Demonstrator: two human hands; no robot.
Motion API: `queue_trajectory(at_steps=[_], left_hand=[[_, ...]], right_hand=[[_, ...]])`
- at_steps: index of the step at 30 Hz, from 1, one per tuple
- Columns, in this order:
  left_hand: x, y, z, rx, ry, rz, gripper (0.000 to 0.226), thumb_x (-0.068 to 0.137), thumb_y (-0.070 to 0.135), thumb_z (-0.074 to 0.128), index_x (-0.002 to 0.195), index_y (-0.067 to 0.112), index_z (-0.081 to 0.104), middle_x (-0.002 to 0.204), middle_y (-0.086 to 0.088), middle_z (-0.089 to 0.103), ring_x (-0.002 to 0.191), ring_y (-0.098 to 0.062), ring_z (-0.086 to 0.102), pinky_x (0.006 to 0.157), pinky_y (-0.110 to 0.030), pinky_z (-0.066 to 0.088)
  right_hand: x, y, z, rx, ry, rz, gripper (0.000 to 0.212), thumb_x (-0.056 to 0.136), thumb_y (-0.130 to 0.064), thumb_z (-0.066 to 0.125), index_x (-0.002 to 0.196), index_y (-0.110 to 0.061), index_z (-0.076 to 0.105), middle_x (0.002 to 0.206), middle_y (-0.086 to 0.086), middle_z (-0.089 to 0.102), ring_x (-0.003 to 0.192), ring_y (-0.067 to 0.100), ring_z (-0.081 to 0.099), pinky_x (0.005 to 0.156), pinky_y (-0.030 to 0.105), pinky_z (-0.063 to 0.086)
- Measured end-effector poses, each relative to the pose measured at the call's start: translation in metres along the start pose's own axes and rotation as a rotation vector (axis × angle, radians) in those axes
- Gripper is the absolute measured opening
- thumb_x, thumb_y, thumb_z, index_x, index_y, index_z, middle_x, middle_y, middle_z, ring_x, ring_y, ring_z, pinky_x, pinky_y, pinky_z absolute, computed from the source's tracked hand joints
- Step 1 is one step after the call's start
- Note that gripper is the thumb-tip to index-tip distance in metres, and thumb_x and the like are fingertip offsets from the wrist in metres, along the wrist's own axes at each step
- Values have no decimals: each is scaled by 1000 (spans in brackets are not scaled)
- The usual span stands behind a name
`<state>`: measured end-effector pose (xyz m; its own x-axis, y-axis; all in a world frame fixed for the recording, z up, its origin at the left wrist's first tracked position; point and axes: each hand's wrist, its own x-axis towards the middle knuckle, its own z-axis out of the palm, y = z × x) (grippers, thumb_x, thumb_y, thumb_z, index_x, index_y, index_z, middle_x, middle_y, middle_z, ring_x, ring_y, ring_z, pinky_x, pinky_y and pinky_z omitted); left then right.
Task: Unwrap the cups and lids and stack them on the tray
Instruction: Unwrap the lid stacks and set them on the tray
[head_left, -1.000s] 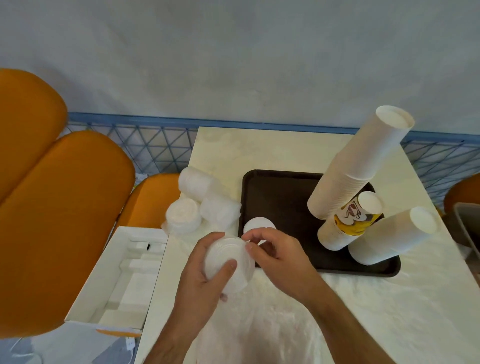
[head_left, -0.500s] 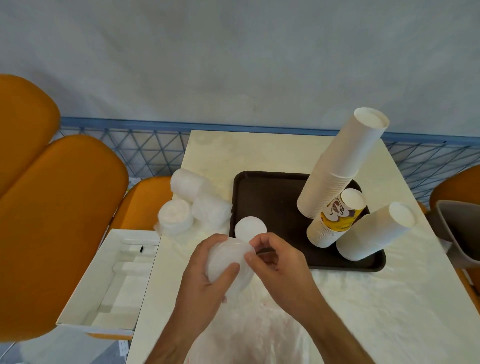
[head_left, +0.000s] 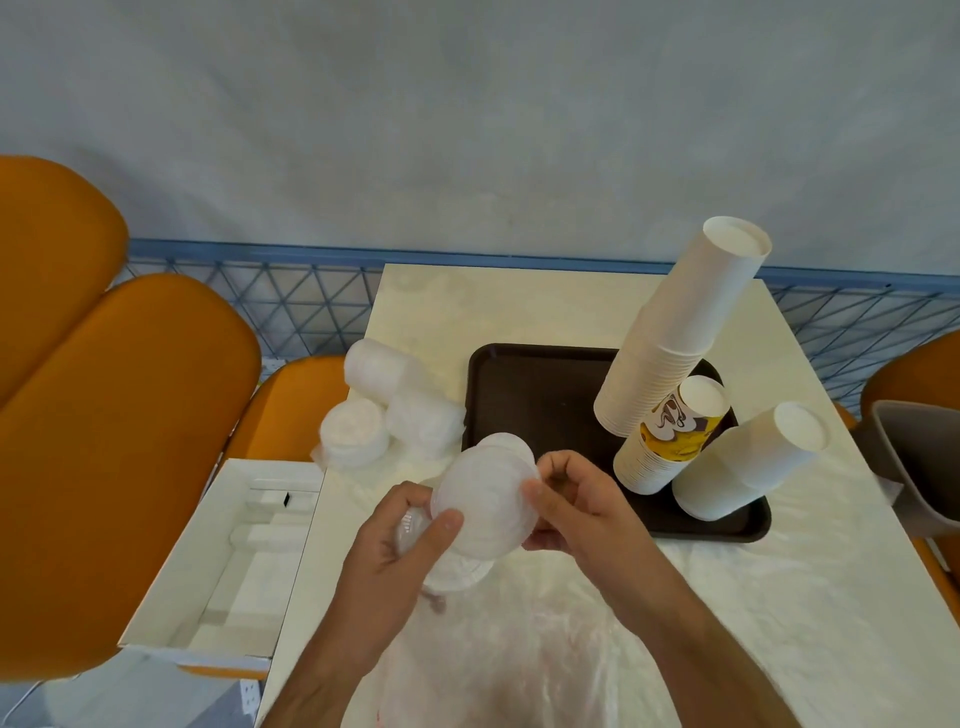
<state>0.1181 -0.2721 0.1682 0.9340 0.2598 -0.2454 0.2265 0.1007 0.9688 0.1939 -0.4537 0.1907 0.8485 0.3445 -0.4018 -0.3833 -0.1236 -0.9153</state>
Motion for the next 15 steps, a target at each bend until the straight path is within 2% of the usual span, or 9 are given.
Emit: queue_trajectory(at_steps=[2, 4, 6, 8, 11, 13, 15], left_hand=[[-1, 2, 1, 10, 0, -10, 40, 70, 52, 75, 91, 20, 66, 97, -5, 66, 77, -32, 65, 45, -37, 52], [-2, 2, 3, 35, 17, -22, 31, 80, 46, 79, 90, 20, 66, 95, -6, 66, 73, -27, 66, 45, -37, 53], [-3, 2, 5, 69, 18, -20, 18, 82, 38, 73, 88, 22, 65, 96, -5, 67, 74, -25, 68, 46, -38, 54], [-3, 0, 6, 111, -9, -8, 12, 82, 37, 68, 87, 26, 66, 96, -4, 67, 76, -25, 68, 47, -38, 55], [-4, -2, 4, 145, -18, -5, 11, 81, 39, 67, 84, 28, 65, 99, -4, 64, 77, -24, 67, 46, -39, 55], [-4, -2, 1, 150, -2, -7, 15, 80, 39, 68, 83, 25, 64, 99, -6, 62, 78, -25, 66, 46, -38, 55], [-4, -2, -3, 133, 49, -16, 15, 80, 37, 68, 83, 23, 62, 96, -4, 61, 78, -24, 65, 45, -37, 53]], right_hand=[[-3, 2, 3, -93, 33, -87, 24, 95, -21, 68, 114, -30, 55, 116, -11, 63, 95, 16, 71, 79, 32, 63], [-6, 8, 7, -327, 67, -253, 45, 86, -29, 78, 118, -42, 49, 131, -20, 50, 106, 10, 65, 84, 26, 60], [-6, 18, 12, -594, 41, -447, 53, 79, -43, 81, 118, -47, 45, 141, -28, 34, 125, -1, 46, 93, 15, 51], [-3, 28, 18, -713, -1, -532, 57, 75, -56, 77, 122, -46, 45, 142, -36, 25, 131, -7, 32, 97, 6, 39], [5, 38, 24, -719, 18, -537, 62, 70, -62, 76, 121, -46, 45, 141, -35, 31, 131, -6, 34, 100, 7, 36], [10, 40, 23, -679, 20, -489, 60, 67, -59, 79, 116, -45, 47, 137, -33, 40, 129, -6, 38, 103, 12, 39], [17, 41, 19, -614, 47, -428, 56, 67, -51, 86, 109, -41, 51, 132, -34, 45, 125, -11, 39, 100, 8, 37]])
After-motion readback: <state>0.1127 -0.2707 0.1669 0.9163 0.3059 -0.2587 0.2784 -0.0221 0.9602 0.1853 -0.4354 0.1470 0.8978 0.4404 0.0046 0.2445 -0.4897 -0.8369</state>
